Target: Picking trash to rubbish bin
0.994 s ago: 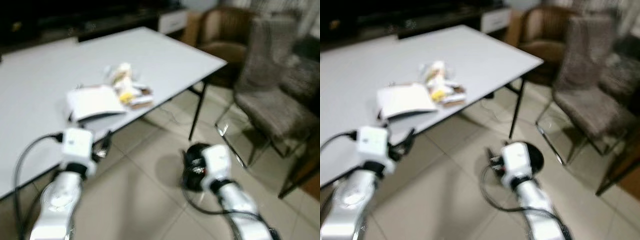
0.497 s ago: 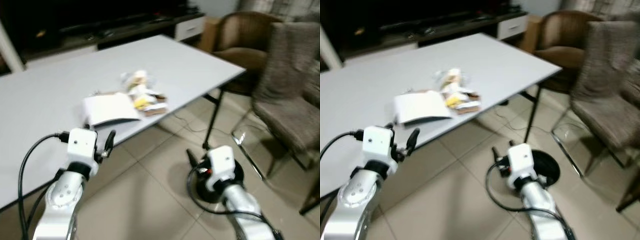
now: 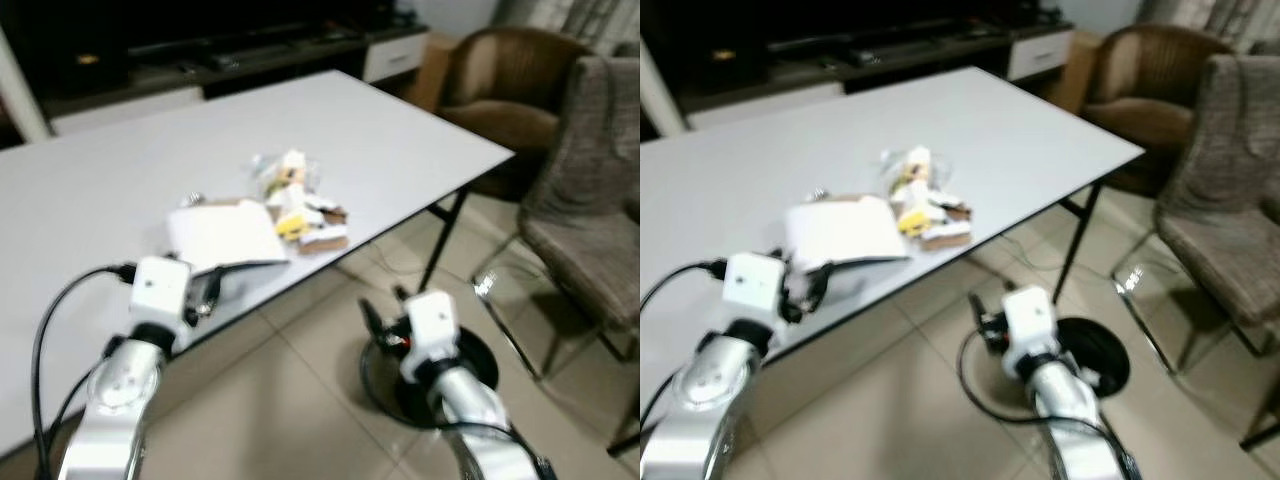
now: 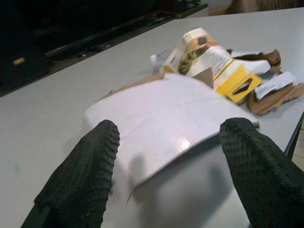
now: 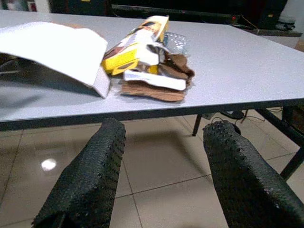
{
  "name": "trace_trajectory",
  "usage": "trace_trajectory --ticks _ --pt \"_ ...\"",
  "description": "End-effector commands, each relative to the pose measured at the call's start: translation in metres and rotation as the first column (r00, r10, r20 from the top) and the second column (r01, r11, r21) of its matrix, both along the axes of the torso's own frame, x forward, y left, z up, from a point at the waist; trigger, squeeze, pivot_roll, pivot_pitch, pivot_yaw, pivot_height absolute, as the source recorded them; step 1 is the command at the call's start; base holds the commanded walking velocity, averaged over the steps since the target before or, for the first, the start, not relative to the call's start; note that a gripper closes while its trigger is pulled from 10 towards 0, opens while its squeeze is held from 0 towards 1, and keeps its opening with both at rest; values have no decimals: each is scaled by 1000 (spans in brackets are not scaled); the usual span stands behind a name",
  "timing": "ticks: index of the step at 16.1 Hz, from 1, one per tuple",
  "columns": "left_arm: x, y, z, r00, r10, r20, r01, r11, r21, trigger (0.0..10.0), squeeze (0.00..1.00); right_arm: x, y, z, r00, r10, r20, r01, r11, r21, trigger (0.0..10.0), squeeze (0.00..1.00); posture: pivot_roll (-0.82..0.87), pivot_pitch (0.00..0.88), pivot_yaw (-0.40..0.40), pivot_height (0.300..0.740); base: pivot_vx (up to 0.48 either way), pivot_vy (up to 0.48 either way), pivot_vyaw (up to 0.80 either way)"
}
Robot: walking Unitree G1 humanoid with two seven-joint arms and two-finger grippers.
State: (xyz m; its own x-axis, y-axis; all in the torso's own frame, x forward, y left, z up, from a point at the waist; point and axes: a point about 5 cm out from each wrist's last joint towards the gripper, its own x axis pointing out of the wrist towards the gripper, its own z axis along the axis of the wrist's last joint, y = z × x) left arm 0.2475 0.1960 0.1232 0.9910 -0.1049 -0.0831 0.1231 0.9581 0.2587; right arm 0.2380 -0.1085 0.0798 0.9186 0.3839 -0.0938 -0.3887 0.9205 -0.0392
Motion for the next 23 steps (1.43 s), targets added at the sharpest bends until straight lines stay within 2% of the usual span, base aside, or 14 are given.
trace_trajectory --ticks 1,3,4,5,6,9,12,14,15,16,21,22,23 --pt "1 -8 2 999 -33 15 33 999 14 10000 0 1 -11 1 1000 -26 9 26 999 -25 10000 0 8 0 -8 740 322 0 0" --pt "3 -8 3 995 -103 10 101 987 121 10000 0 1 -10 1 1000 -28 9 28 999 -22 10000 0 12 0 -7 740 0 0 0" --pt "4 -10 1 985 -170 -5 168 967 189 10000 0 2 -10 0 1000 -29 8 29 999 -22 10000 0 13 0 -3 740 0 0 0" --pt "5 -11 -1 978 -209 -15 207 953 221 10000 376 1 -9 0 999 -32 6 33 999 -20 10000 0 13 0 -2 740 0 0 0" --pt "9 -10 -2 965 -260 -30 258 927 274 10000 1000 1 -9 -1 999 -37 4 37 999 -21 10000 0 10 0 0 740 0 0 0" --pt "26 -5 1 953 -302 -31 287 861 420 10000 1000 -3 -11 -1 998 -58 4 58 998 -20 10000 0 -9 0 19 740 0 0 0" --pt "37 -3 1 954 -300 -24 274 835 477 10000 1000 -5 -14 -1 998 -65 6 65 997 -28 10000 0 -21 0 25 740 0 0 0" --pt "51 -2 -4 961 -274 -30 247 807 536 10000 1000 -6 -18 -2 998 -69 1 69 997 -36 10000 0 -19 0 15 740 0 0 0" --pt "55 1 -12 959 -275 -74 266 775 572 10000 0 -8 -17 -4 999 -54 -5 54 997 -48 10000 0 -19 0 14 740 0 0 0" --pt "58 3 -15 962 -262 -79 254 747 615 10000 0 -7 -19 -4 998 -62 -6 62 997 -46 10000 0 -14 0 7 740 0 0 0" --pt "71 8 -16 976 -218 -19 168 690 704 10000 0 -3 -13 -2 999 -49 -2 48 998 -42 10000 0 -10 0 -4 740 0 0 0" --pt "71 8 -16 977 -215 -3 155 691 706 10000 0 -3 -13 -1 999 -48 -2 48 998 -41 10000 0 -6 0 -7 740 0 0 0" --pt "72 9 -13 977 -210 40 120 691 712 4745 0 -3 -13 -2 999 -46 -3 46 998 -41 10000 0 -4 0 -6 740 0 0 0"
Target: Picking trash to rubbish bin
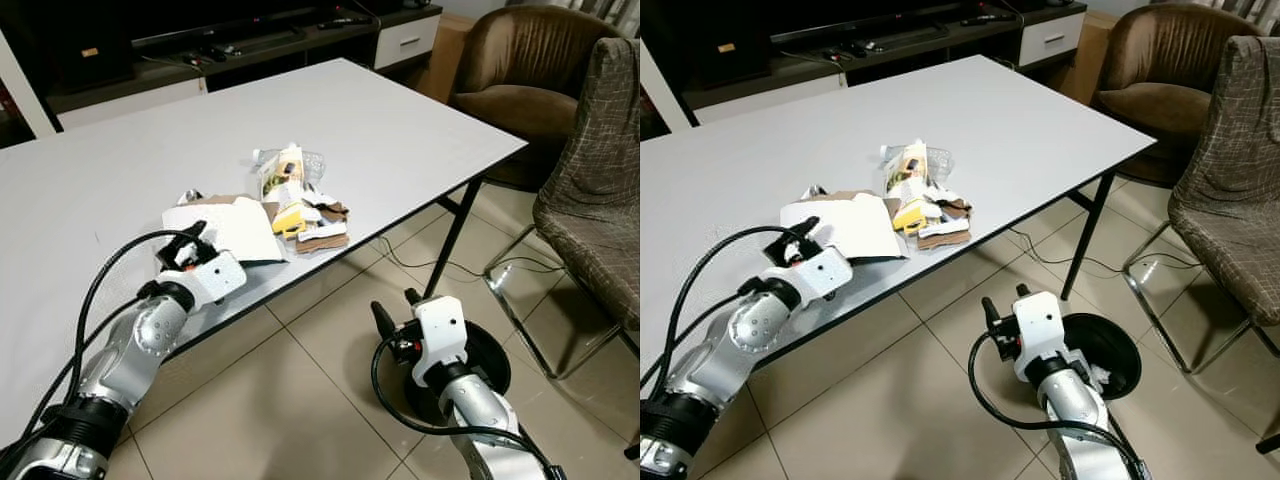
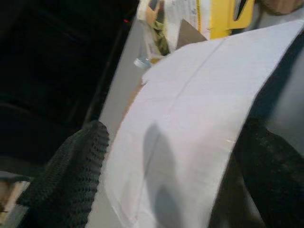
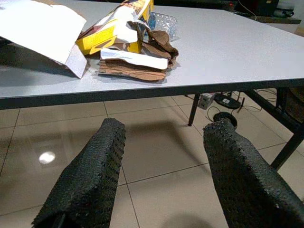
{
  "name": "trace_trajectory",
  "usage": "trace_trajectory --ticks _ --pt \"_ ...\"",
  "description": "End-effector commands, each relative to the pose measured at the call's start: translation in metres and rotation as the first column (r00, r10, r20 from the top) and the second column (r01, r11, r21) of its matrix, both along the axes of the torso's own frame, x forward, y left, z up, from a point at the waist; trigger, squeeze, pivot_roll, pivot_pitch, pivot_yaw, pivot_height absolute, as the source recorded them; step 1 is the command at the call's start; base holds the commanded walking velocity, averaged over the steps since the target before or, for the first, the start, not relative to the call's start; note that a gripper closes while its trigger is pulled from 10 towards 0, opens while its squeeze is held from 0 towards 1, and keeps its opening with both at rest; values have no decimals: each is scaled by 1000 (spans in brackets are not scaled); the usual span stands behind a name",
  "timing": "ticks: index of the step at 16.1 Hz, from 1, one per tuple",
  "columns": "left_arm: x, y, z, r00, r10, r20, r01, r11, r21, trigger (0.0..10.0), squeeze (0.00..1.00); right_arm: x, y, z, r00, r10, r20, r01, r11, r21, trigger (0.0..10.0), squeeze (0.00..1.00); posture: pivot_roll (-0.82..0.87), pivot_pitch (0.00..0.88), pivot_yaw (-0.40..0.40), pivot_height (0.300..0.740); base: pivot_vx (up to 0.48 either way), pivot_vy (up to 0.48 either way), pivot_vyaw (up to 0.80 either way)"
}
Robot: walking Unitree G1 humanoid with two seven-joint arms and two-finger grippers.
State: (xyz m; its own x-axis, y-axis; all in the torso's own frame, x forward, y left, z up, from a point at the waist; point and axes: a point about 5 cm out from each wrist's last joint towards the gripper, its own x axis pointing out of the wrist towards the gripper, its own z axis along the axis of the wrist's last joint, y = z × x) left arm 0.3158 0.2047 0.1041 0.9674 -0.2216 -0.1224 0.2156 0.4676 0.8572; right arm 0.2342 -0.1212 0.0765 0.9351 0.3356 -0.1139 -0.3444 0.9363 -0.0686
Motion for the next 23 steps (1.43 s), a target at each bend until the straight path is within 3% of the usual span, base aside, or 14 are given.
trace_trajectory --ticks 1,2,8,23 --pt "3 0 6 999 -3 43 3 1000 3 0 0 1 0 1 1000 2 3 -2 1000 -6 10000 0 -2 0 -7 740 0 0 0" --pt "1 0 4 999 -5 52 6 1000 -25 0 0 2 1 0 1000 -2 0 2 1000 -2 10000 0 1 0 -4 740 0 0 0" --pt "2 4 8 995 -7 99 7 1000 -7 0 0 5 3 -2 1000 -28 -9 28 999 32 10000 0 12 0 5 740 0 0 0" --pt "2 9 15 990 -33 134 34 999 -5 0 0 11 3 -4 1000 -25 -2 25 1000 5 10000 0 26 0 8 740 0 0 0"
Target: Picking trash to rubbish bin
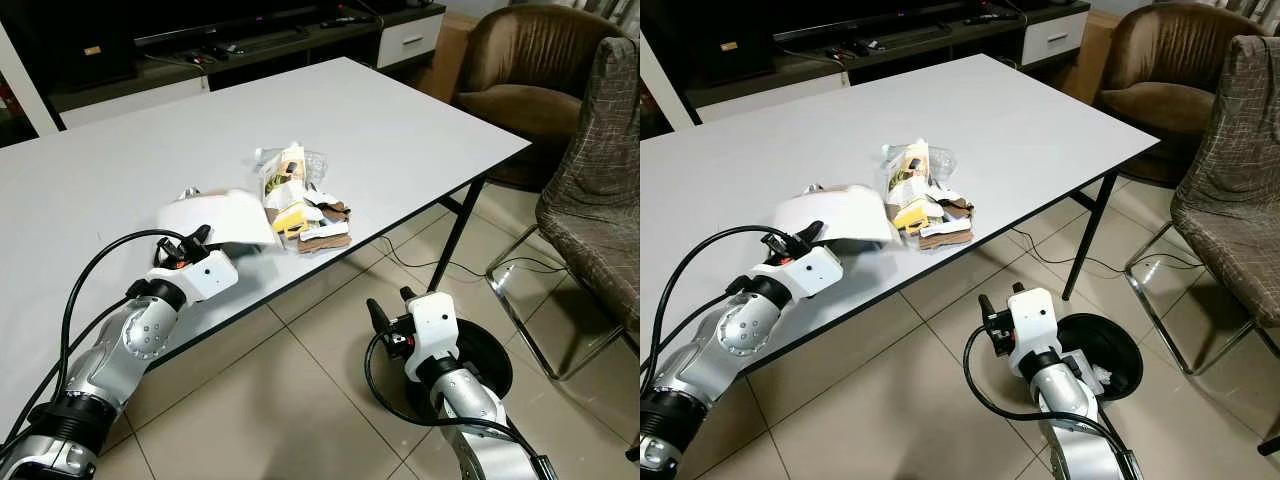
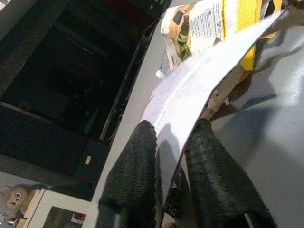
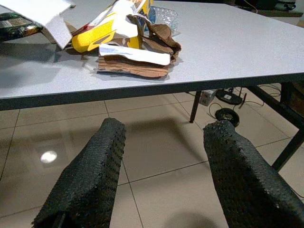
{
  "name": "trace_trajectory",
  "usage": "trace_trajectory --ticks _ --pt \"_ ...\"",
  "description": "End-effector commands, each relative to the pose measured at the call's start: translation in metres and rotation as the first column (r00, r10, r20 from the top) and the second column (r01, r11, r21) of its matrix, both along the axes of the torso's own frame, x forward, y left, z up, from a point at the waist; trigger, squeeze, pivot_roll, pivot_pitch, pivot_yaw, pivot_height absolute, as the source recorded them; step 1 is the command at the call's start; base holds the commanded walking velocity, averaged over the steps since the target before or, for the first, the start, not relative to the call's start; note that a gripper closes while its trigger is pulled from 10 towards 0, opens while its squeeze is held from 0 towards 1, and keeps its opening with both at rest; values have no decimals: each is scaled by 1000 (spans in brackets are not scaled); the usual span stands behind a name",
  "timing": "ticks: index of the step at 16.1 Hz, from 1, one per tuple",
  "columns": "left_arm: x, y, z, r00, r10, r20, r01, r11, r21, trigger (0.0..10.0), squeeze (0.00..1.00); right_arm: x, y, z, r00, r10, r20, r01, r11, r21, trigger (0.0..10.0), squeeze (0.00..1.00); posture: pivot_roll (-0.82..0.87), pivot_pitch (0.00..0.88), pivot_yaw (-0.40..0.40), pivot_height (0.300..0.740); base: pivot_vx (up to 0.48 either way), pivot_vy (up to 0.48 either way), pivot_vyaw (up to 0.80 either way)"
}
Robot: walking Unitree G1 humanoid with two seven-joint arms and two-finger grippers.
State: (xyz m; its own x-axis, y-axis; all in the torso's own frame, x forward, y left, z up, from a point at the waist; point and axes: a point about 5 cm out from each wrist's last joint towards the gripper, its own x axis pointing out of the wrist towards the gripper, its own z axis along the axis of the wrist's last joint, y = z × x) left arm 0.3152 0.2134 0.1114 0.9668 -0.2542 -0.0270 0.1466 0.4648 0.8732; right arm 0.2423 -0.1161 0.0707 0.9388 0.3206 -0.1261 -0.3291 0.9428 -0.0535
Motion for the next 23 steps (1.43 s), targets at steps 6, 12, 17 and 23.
trace_trajectory --ticks 6,12,17,23 --pt "-6 6 37 987 -8 163 18 998 -59 0 0 3 -7 5 1000 -10 29 10 1000 -6 10000 0 33 0 -7 740 0 0 0" --pt "-28 33 102 895 253 367 -76 897 -435 0 0 18 -8 32 989 -68 131 56 995 87 10000 0 32 0 -12 740 0 0 0" --pt "-39 9 49 955 295 15 -192 658 -728 10000 0 28 -5 42 986 -37 160 28 998 60 10000 0 23 0 -23 740 0 0 0" --pt "-50 -12 33 979 186 -85 -190 676 -712 10000 0 26 0 31 994 -26 104 18 997 74 10000 0 43 0 -43 740 0 0 0"
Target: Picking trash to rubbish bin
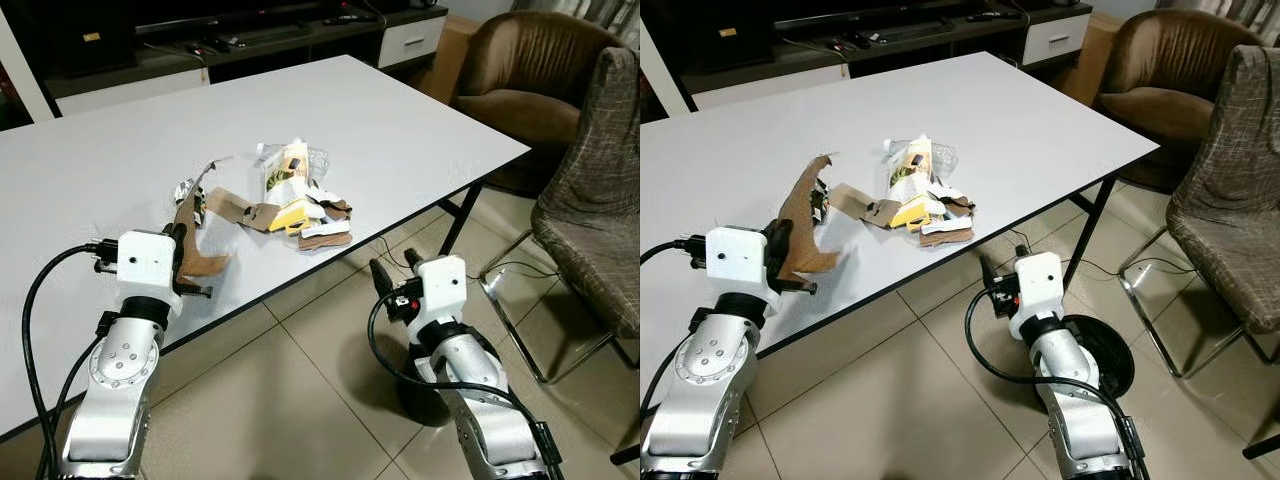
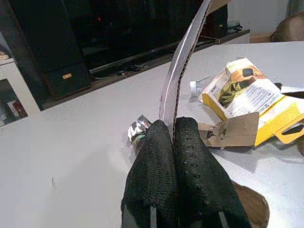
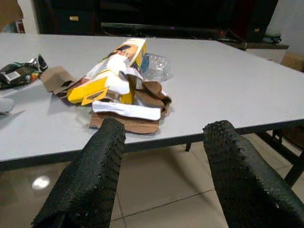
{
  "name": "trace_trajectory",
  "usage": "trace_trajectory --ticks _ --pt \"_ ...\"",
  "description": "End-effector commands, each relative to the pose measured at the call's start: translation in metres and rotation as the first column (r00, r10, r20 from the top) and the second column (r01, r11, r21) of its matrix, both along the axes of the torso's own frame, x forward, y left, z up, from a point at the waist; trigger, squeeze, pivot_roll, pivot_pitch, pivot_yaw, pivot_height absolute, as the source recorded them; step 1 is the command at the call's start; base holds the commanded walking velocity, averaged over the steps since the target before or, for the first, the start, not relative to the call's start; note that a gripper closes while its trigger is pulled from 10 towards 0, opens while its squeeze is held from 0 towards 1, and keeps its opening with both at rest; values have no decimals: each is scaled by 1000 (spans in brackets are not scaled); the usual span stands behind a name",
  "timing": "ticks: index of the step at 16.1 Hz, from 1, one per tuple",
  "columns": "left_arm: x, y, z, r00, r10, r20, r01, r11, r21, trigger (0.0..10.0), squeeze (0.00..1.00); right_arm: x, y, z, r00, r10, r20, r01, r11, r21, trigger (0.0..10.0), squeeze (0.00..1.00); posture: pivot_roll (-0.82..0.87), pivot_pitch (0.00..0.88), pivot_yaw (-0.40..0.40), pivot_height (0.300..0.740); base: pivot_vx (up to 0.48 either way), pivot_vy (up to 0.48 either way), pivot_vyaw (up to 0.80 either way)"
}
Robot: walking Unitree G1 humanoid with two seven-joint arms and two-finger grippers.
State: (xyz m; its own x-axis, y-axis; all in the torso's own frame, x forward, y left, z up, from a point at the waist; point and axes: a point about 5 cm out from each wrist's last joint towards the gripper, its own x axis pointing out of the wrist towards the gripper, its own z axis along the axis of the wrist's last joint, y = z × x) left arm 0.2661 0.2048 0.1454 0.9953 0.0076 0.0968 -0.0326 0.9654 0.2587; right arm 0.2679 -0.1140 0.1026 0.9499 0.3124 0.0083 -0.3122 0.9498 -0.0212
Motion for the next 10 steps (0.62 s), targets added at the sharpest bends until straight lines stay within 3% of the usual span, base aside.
trace_trajectory --ticks 1,3,5,10 --pt "-1 -2 0 1000 -16 -19 16 1000 13 10000 0 -2 0 -4 1000 -3 -21 3 1000 2 10000 0 45 0 -41 740 0 0 0" --pt "-1 -2 3 1000 -20 -23 20 1000 16 10000 0 -3 2 -5 1000 0 -29 0 1000 6 10000 0 45 0 -35 740 0 0 0" --pt "1 -4 3 998 -57 -35 59 996 64 10000 0 -3 1 -7 999 -18 -36 18 1000 14 10000 0 41 0 -23 740 0 253 0" --pt "9 -14 3 993 -110 -53 114 991 69 10000 0 -10 -11 -13 993 -97 -62 98 995 26 10000 0 12 0 15 740 0 316 0"
